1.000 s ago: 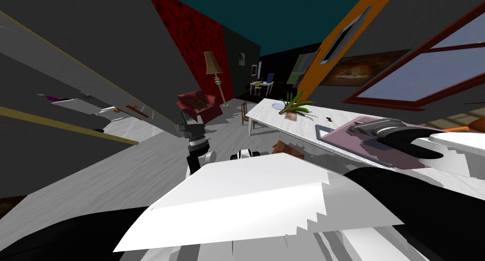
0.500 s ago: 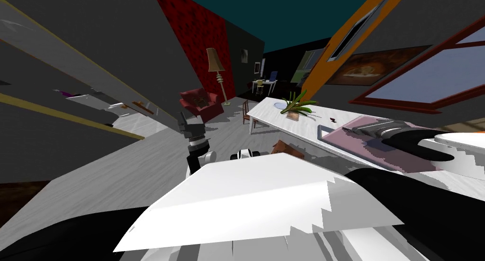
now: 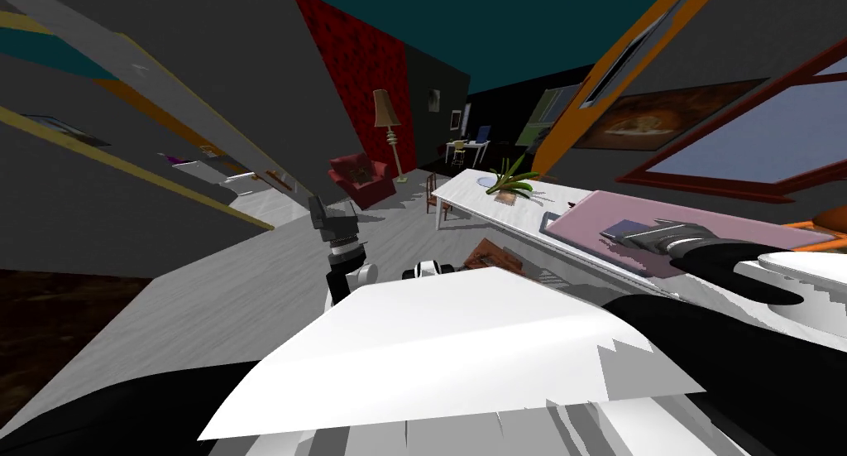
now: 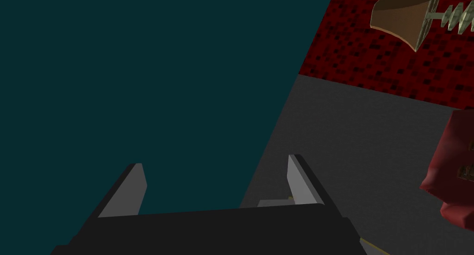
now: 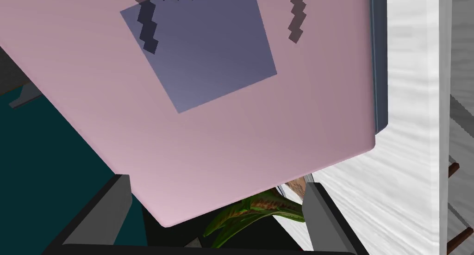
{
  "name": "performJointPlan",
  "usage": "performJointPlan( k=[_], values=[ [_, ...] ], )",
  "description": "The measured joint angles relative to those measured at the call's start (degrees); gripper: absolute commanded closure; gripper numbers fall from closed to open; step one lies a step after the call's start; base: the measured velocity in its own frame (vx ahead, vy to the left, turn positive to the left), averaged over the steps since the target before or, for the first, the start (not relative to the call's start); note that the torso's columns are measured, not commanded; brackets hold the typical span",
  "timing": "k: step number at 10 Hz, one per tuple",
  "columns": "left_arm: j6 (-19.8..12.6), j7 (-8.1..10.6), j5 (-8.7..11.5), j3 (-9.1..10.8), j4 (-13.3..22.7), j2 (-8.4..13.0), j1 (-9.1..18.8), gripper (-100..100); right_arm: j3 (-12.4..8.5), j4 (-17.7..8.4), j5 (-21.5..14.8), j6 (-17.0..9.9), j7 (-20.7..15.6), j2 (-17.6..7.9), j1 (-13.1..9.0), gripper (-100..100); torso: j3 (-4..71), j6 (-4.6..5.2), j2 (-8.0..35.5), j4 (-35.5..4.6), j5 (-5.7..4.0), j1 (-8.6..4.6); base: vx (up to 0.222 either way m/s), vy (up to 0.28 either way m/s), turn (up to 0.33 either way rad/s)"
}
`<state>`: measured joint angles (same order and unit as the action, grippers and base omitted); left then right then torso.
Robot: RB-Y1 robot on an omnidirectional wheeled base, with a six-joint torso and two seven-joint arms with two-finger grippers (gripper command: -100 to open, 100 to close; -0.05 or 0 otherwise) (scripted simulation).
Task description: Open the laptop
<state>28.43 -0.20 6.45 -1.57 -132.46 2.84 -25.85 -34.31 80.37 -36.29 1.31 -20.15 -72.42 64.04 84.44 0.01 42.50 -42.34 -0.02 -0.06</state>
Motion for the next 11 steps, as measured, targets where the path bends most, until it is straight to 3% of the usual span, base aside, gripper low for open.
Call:
performJointPlan(
  k=[5, 8, 11],
  values=[
    [0.0, 0.0, 0.0, 0.0, 0.0, 0.0, 0.0, 0, 0.6, 4.4, -7.7, -0.4, -1.7, 5.5, 1.8, -100, 0.0, 0.0, 0.0, 0.0, 0.03, 0.09, -0.24, -0.04, 0.13],
    [0.0, 0.0, 0.0, 0.01, 0.0, 0.0, 0.0, 0, 1.3, 5.6, -12.7, -0.1, -3.1, 8.6, 1.2, -100, 0.1, -0.04, -0.2, 0.1, -0.02, -0.05, -0.23, -0.08, 0.146],
    [0.0, 0.0, 0.0, 0.01, 0.0, 0.0, 0.0, 0, 1.8, 8.6, -17.5, -0.6, -4.5, 11.4, 1.9, -100, 0.1, -0.05, -0.2, 0.1, 0.0, -0.01, -0.226, -0.091, 0.161]
  ],
)
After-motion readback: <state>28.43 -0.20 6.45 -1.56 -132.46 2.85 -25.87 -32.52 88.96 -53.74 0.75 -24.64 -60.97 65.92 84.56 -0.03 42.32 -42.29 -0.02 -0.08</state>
